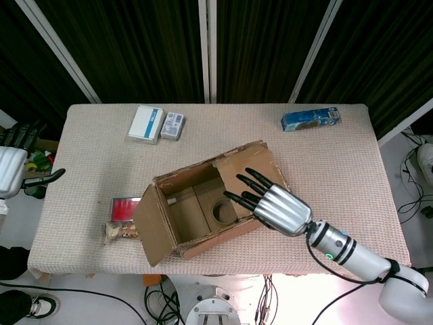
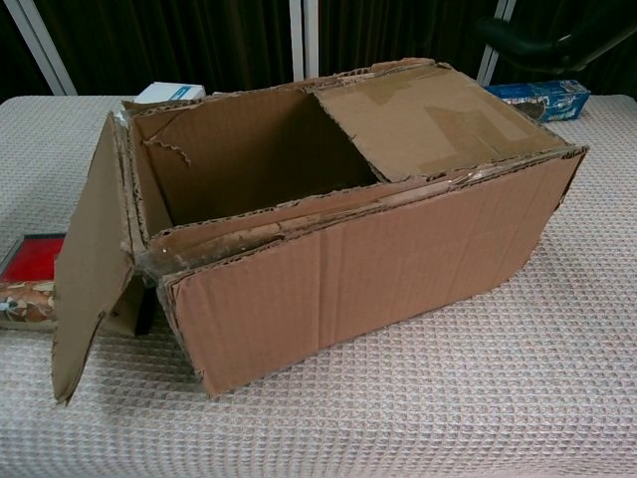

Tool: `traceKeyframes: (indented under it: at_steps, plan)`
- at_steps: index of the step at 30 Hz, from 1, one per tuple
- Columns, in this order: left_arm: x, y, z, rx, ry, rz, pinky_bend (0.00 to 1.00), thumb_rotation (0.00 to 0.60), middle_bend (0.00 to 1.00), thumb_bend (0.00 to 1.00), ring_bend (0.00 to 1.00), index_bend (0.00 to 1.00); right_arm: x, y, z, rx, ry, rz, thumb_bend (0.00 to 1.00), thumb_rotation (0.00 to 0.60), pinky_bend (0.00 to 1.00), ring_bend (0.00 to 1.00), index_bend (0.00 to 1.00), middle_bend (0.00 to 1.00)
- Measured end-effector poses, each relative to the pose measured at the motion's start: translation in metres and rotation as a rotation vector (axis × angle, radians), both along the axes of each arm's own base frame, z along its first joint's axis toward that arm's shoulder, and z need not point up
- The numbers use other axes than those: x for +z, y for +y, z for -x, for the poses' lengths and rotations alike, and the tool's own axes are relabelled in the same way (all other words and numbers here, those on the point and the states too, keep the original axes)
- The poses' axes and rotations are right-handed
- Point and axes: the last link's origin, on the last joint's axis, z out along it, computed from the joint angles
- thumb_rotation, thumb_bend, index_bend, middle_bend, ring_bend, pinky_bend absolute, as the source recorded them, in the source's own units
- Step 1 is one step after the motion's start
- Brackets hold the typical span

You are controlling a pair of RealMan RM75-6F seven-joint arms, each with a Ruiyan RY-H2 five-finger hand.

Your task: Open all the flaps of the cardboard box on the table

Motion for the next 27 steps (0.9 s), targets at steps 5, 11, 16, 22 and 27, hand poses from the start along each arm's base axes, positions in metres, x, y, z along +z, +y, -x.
traceKeyframes:
  at_steps: [5, 11, 16, 22, 27]
  plan:
    - [-0.003, 0.001, 0.016, 0.031, -0.049, -0.001, 0.17, 0.0, 0.06, 0.04, 0.05, 0.05, -0.037, -0.006, -0.028, 0.103, 0.139, -0.052, 0.44, 0.6, 0.0, 0.0, 0.0, 0.36]
    - [-0.005, 0.0, 0.022, 0.042, -0.079, -0.002, 0.17, 0.0, 0.06, 0.04, 0.05, 0.05, -0.06, -0.02, -0.047, 0.104, 0.193, -0.088, 0.01, 0.6, 0.0, 0.0, 0.0, 0.23]
    - [-0.007, 0.001, 0.027, 0.058, -0.105, 0.009, 0.17, 0.0, 0.06, 0.04, 0.05, 0.05, -0.063, -0.029, -0.05, 0.019, 0.19, -0.115, 0.0, 0.6, 0.0, 0.0, 0.0, 0.16]
    - [-0.009, 0.002, 0.026, 0.06, -0.133, 0.023, 0.17, 0.0, 0.06, 0.04, 0.05, 0.05, -0.063, -0.038, -0.053, -0.078, 0.203, -0.133, 0.0, 0.6, 0.0, 0.0, 0.0, 0.16]
    - [-0.009, 0.004, 0.024, 0.06, -0.14, 0.034, 0.17, 0.0, 0.06, 0.04, 0.05, 0.05, -0.055, -0.042, -0.068, -0.166, 0.151, -0.169, 0.0, 0.6, 0.0, 0.0, 0.0, 0.16]
